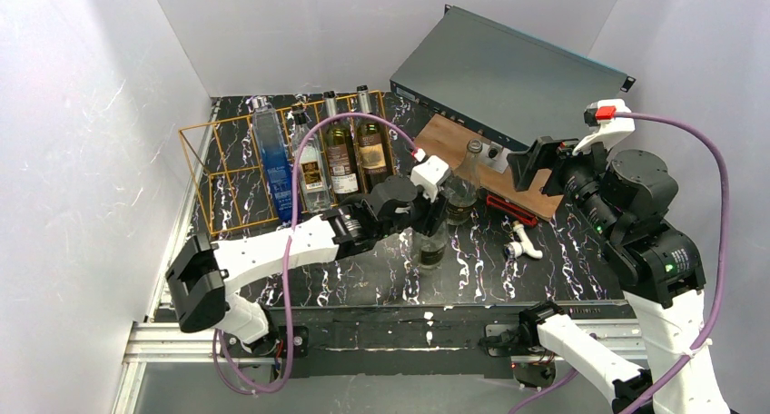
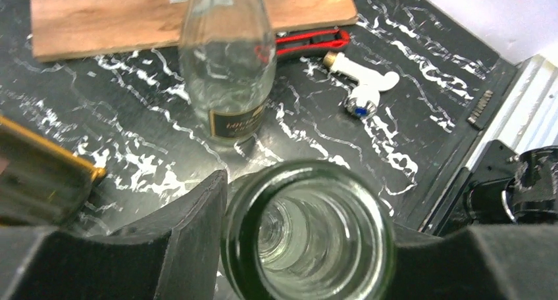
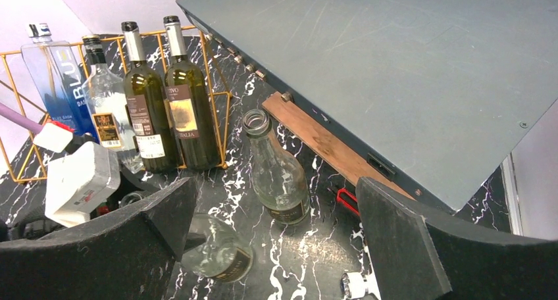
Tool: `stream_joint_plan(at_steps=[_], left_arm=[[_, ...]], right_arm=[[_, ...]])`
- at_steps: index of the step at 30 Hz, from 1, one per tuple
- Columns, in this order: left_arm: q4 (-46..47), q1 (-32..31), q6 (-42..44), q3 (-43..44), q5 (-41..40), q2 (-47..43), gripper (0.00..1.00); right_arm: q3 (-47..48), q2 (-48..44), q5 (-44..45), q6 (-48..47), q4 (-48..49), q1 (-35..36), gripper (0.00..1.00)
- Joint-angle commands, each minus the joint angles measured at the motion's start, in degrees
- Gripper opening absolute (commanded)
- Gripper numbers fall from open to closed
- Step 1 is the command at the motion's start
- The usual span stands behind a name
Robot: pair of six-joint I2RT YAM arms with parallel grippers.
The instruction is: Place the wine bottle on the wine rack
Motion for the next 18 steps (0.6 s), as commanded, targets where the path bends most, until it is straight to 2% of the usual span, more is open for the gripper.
stream_joint_plan(at_steps=[1, 5, 10, 18], left_arm=[[0.05, 0.99, -1.28, 1.18, -3.73, -10.34, 0.00], [-9.65, 2.40, -3.70, 4.46, -5.84, -12.38, 0.00], [-17.53, 5.47, -5.45, 6.19, -5.97, -15.25, 0.00], [-30.60, 14.90, -6.58, 8.50, -3.19, -19.94, 0.00]], right_arm=[[0.36, -0.23, -0.91, 0.49, 2.79, -0.02, 1.00], [0.03, -0.45, -1.20, 0.75, 2.87, -0.09, 1.00], [-0.30, -0.83, -1.33, 1.76, 3.28, -0.11, 1.00], [-0.32, -0.99, -1.40, 2.79, 2.86, -0.08, 1.00]])
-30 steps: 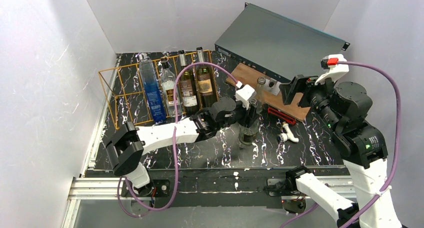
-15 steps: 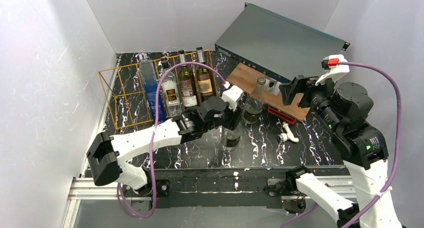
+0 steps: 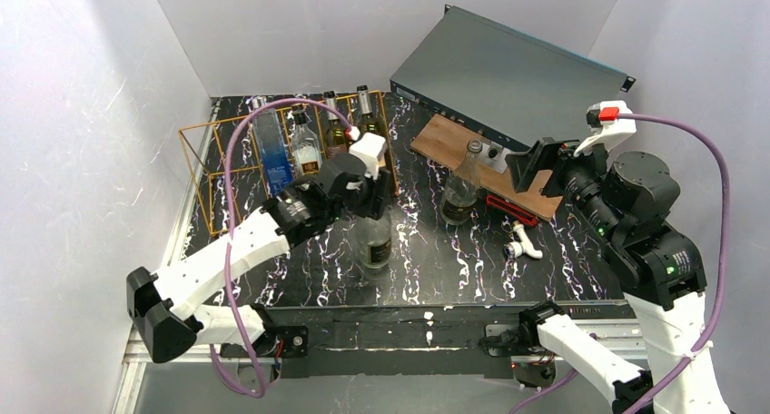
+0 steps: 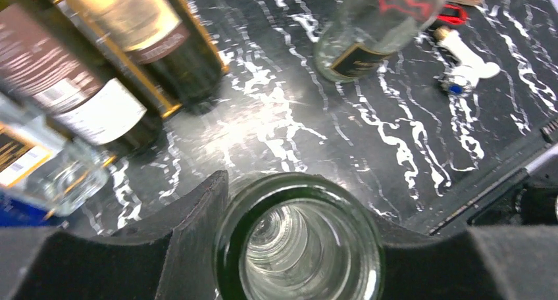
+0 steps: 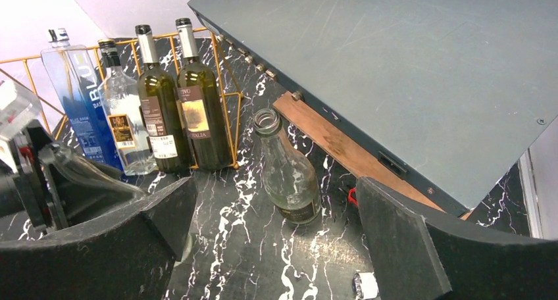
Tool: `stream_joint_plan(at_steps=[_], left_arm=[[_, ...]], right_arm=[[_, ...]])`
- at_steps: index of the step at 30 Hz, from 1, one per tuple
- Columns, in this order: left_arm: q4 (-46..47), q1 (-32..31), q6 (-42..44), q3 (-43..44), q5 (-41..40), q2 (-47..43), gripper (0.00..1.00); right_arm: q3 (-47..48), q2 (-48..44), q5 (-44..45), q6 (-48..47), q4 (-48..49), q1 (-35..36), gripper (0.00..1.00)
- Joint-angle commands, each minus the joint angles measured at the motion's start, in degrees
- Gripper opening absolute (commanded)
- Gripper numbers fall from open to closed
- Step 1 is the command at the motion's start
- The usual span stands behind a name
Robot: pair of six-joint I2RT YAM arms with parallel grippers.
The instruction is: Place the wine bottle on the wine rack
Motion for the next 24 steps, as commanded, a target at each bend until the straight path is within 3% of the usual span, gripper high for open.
stream_joint_plan(at_steps=[1, 10, 24], left_arm=[[-4.19, 4.88, 0.24, 6.11, -0.32, -7.19, 0.00], [-16.39, 15.62, 10.71, 11.84, -6.82, -10.89, 0.00], [-15.17, 35.42, 14.07, 13.64, -10.53, -8.84, 0.00]], right_arm=[[-0.08, -0.45, -0.19, 1.19, 2.76, -0.12, 1.00], [0.01, 0.90, -2.26, 2.70, 3.67, -0.12, 1.00], [2.51, 3.05, -2.44, 1.50, 2.41, -0.07, 1.00]])
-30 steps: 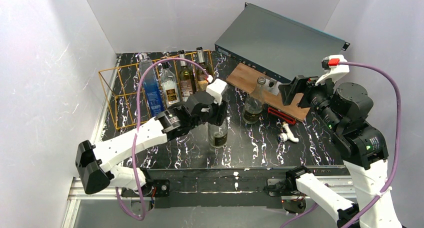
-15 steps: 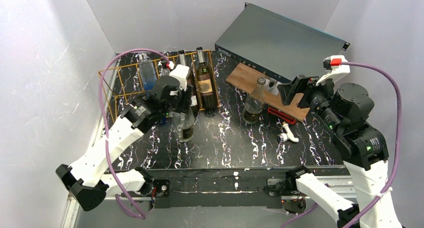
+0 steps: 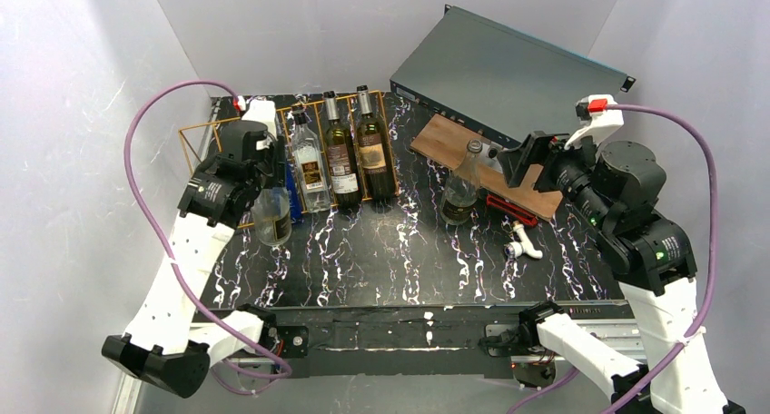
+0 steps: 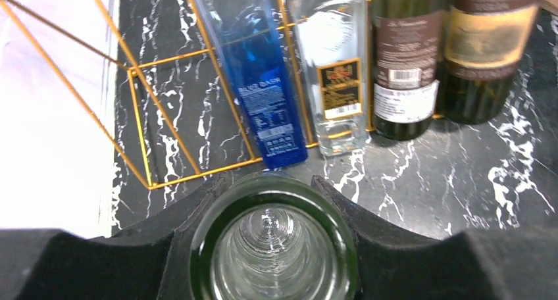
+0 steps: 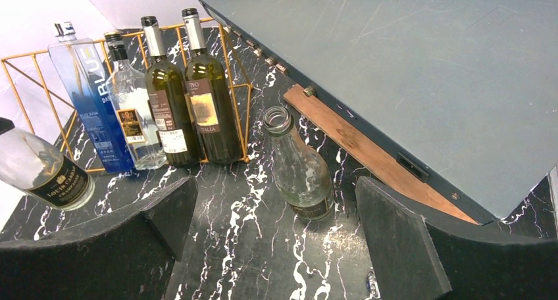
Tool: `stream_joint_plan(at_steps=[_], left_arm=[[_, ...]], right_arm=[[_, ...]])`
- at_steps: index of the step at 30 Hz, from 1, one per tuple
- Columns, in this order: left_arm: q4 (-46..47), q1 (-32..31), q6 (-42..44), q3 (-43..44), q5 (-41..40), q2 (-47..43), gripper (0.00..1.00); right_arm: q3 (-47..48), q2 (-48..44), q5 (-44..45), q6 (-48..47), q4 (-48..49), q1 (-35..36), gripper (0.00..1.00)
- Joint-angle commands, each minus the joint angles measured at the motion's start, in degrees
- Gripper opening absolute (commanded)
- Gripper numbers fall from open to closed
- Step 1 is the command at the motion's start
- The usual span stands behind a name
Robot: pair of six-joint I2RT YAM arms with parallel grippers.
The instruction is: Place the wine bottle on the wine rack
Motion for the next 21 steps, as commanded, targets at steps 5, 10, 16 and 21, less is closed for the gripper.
stream_joint_plan(at_steps=[5, 10, 16, 21], left_arm=[[10.34, 10.49, 2.43, 4.97, -1.74, 3.72, 0.00], [13.11, 15.70, -0.39, 6.10, 0.39, 8.75, 0.00], [13.54, 18.93, -0.91, 9.15, 0.50, 14.10, 0.00], [13.18, 21.53, -1.53, 10.91, 0.99, 17.38, 0.00]], right_arm=[[3.93, 1.31, -0.63, -0.79, 0.90, -0.13, 1.00], [4.47, 1.62, -0.47, -0.06, 0.29, -0.11, 1.00], [5.11, 2.18, -0.49, 0.72, 0.28, -0.10, 1.00], [5.95, 3.07, -0.06, 0.55, 0.22, -0.09, 1.00]])
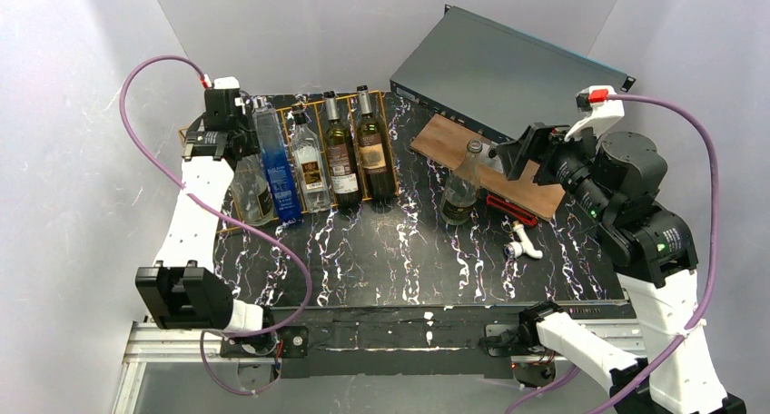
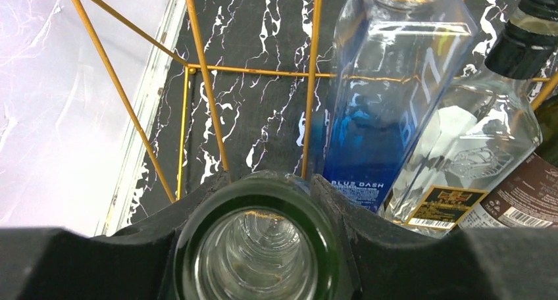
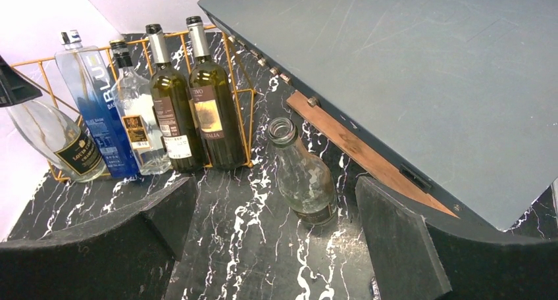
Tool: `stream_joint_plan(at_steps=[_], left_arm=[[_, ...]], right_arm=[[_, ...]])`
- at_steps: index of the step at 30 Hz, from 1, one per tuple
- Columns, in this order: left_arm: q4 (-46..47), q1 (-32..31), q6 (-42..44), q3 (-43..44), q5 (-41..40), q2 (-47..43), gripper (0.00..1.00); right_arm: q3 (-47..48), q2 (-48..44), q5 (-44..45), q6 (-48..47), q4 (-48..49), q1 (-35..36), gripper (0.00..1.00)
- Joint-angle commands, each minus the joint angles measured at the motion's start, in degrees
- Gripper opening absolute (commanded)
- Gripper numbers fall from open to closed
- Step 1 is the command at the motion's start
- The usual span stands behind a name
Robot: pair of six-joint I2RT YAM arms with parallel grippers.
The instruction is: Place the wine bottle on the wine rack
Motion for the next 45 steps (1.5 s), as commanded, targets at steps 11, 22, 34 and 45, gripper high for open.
stream_joint_plan(at_steps=[11, 22, 34, 45], left_arm=[[5.04, 4.33, -0.19, 5.40, 0.28, 2.97, 0.00], [4.52, 4.70, 0.01, 5.52, 0.48, 6.18, 0.00], [3.94, 4.82, 0.36, 7.19, -0.91, 11.72, 0.00], [5.34, 4.81, -0.84, 7.16, -0.13, 15.40, 0.00]], right_arm=[[2.76, 2.12, -0.28, -0.11, 1.83, -0.10, 1.00], [0.53, 1.77, -0.49, 0.32, 3.19, -0.11, 1.00], [0.32, 1.87, -0.22, -0.04, 3.37, -0.10, 1.00], [0.74, 2.21, 0.49, -0.62, 3.02, -0.10, 1.00]])
